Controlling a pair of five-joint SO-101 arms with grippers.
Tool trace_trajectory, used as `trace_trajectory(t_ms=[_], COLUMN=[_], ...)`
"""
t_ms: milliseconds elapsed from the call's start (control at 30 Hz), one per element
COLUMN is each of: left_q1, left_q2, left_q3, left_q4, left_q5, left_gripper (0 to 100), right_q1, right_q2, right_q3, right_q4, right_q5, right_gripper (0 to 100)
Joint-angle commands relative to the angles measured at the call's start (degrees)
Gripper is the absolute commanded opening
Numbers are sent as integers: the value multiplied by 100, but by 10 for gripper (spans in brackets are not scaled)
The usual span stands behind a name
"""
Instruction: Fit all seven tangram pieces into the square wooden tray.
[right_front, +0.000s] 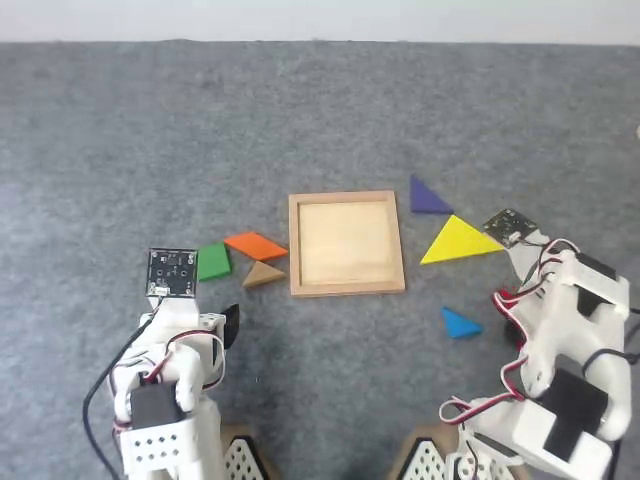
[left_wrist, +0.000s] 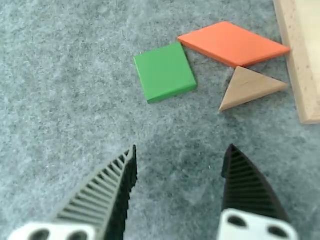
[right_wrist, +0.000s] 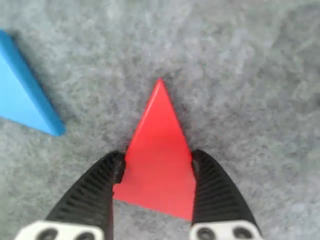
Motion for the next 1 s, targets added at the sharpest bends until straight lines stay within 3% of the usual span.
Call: trace_trajectory(t_ms=[0,133,233,333,467,600,767,967], left_q1=[-35,-35,-35,-35,-35,-35,-35,-35], left_q2=[-62,-62,-62,-62,-62,-62,-62,-62], left_q3=[-40,-40,-40,-40,-40,-40,-40,-40], left_q4=[18,18,18,18,18,18,18,18], left_q5=[-53,-53,-53,-53,-53,-53,-53,-44], left_gripper=[273,273,273,273,273,273,273,273], right_q1=[-127,-497,-356,-101,-66,145,453,532], right_q2=[-699,-1305,-1622,-1903,-2369,-3029,-3978,-4048], right_q3=[-97,-97,-88,-88,79,510,1767,2277], right_q4=[127,681,963,1701,2229,2255,2035,1446], right_q5=[-598,-765,-492,651,1354,1521,2998,3059], right_gripper=[16,16,30,130,294,389,396,395])
